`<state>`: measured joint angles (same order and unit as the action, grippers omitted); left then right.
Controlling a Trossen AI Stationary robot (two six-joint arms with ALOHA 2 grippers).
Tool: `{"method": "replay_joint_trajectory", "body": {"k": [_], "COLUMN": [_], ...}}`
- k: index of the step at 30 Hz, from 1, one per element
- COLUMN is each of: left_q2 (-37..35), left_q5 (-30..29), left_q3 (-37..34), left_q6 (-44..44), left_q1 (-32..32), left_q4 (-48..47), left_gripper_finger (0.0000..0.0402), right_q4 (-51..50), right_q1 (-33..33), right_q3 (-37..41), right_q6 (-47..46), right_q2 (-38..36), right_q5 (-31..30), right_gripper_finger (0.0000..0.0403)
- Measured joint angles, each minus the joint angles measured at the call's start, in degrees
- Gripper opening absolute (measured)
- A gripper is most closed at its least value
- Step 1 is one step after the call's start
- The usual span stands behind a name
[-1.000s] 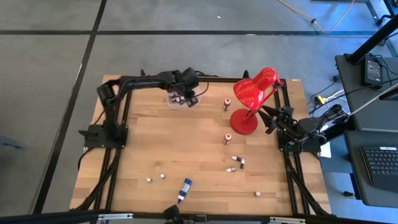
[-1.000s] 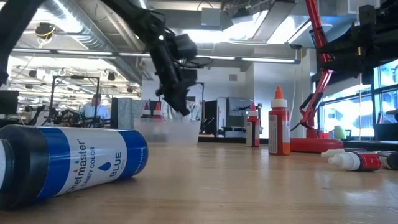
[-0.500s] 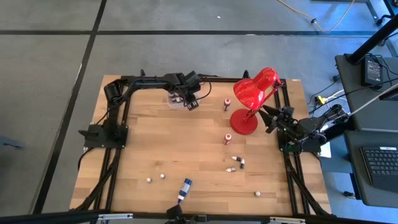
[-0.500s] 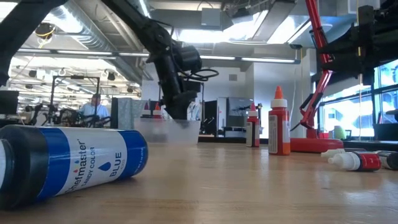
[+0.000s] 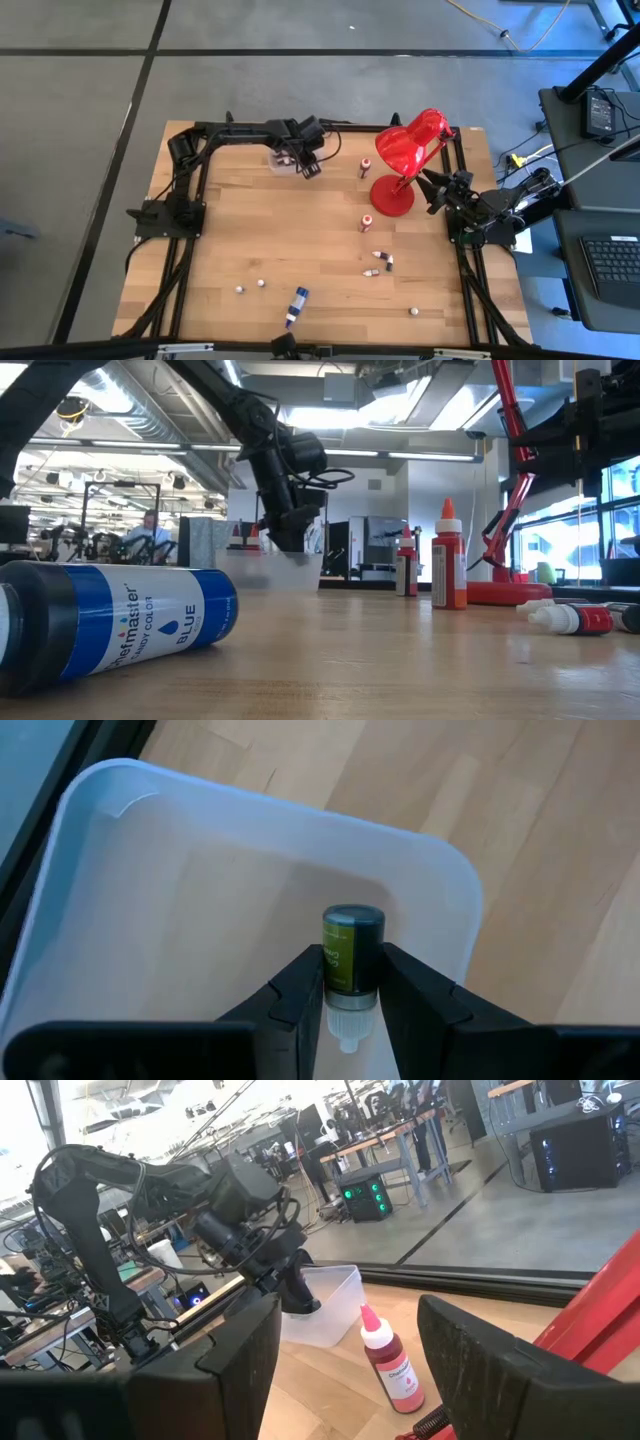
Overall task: Pick & Place food coloring
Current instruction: Put the small green food coloring bottle into the transparent bin, then put the large orange food coloring bottle into the transparent bin
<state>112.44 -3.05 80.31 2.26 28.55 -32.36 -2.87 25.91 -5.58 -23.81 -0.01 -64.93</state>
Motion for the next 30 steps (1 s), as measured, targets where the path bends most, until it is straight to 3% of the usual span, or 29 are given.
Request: {"method": "replay_joint_trajectory", "body": {"k": [14, 21, 30], "left_q2": [-0.08, -4.98, -17.30], "left_q5": [-0.28, 0.20, 5.65], "left_q3": [0.00, 1.14, 2.43], "left_q6": [-0.05, -3.78, -11.76], "left_q1": [-0.86, -1.60, -8.87], "left_q4": [0.00, -0.92, -0.18], "left_gripper_finger": [0.0127, 0.0141, 0.0141], "right_q4": [-0.02, 0.00, 2.30], "right_q1": [0.00, -0.02, 0.01], "right_q3": [0.00, 0.00, 0.02], "right_q6": [0.02, -1.22, 5.67], "right_q2": [0.00, 0.00, 0.00], "right_q5": [0.01, 0.10, 14.41], "right_gripper_finger": [0.0237, 0.0237, 0.0237]}}
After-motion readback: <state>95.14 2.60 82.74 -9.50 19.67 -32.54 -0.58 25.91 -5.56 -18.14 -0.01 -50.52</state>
